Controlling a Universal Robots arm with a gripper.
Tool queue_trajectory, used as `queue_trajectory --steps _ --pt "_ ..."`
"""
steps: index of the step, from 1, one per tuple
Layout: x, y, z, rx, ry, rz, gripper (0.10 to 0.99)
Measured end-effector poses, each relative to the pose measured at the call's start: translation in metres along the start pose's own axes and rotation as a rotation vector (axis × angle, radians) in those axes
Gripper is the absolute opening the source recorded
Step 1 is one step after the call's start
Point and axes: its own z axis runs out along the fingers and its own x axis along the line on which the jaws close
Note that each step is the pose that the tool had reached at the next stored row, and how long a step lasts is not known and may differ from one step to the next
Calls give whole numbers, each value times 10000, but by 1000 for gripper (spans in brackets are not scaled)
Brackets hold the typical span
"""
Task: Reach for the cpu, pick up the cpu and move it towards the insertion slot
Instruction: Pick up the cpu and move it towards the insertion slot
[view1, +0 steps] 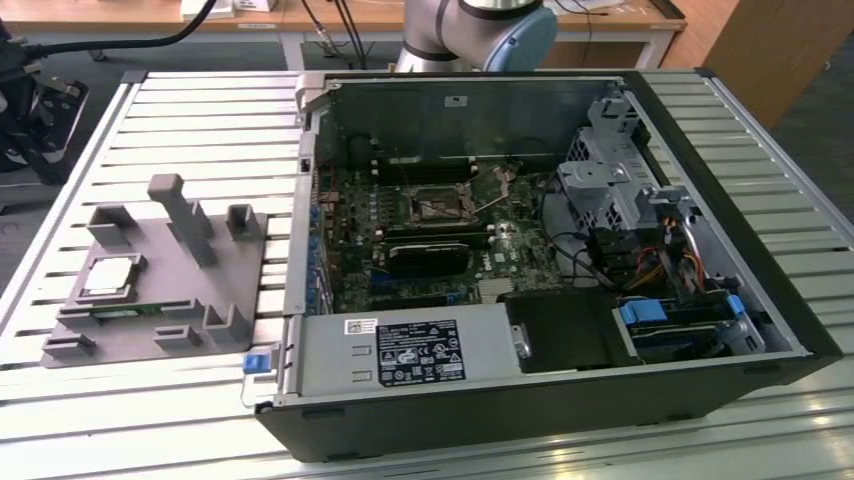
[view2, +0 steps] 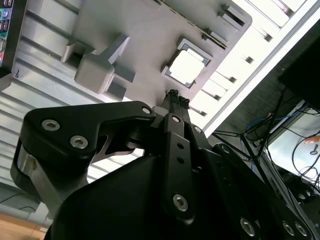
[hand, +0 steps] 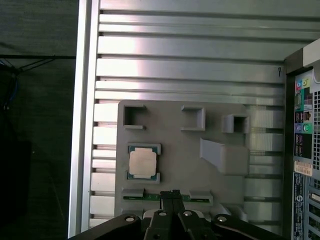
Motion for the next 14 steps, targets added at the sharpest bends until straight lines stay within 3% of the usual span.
queue_trajectory --steps 14 --pt "71 0 51 0 13 1 106"
